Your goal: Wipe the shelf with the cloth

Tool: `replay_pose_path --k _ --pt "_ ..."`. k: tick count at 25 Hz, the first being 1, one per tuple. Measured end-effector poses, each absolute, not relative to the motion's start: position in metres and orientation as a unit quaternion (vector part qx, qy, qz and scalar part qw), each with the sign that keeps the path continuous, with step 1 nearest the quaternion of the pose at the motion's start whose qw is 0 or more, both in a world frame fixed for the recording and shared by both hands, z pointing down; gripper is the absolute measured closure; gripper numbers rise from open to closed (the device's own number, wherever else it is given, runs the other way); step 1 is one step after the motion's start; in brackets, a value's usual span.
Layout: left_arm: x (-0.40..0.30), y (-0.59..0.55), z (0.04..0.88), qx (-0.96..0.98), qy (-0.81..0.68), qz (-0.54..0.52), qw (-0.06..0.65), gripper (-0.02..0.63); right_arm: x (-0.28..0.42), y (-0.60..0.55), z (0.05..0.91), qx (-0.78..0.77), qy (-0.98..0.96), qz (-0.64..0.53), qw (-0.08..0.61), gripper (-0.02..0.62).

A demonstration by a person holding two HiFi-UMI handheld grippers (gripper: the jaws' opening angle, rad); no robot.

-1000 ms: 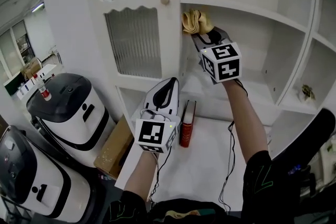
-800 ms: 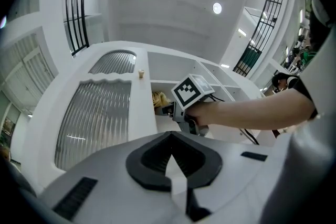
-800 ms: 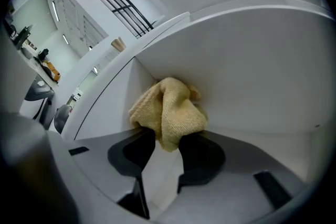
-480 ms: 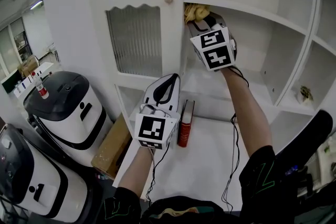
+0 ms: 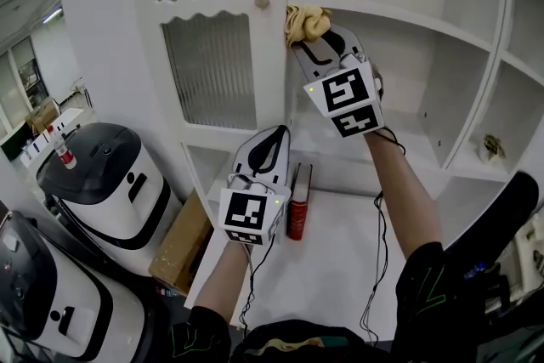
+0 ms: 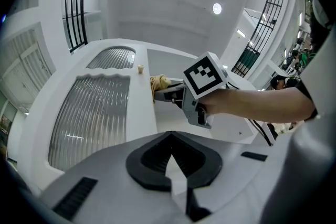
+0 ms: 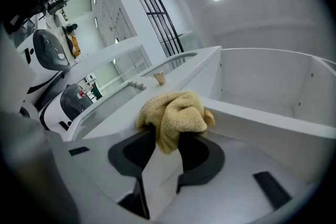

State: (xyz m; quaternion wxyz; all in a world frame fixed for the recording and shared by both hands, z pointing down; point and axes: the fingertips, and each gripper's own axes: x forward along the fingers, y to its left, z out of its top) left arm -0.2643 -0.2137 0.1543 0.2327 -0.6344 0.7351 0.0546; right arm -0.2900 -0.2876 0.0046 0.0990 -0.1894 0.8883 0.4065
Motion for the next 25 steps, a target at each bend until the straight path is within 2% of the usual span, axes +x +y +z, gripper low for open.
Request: replay_pose_path --k 12,20,25 --pt "-0.268 -0.217 0.160 -0.635 0.736 0.057 0.226 0.607 -0.262 -0.276 0.003 -0.136 0.895 0.386 0.177 0.457" --pt "-0.269 -0.215 0.161 -0.635 0.738 0.055 0.221 0.607 -0.274 -0.344 0.038 -0.198 0.915 0.332 0.113 0.457" --pt "-0.269 -0.215 0.163 -0.636 0.738 0.055 0.220 0.607 -0.295 -0.359 0.064 -0.207 0.908 0.362 0.042 0.457"
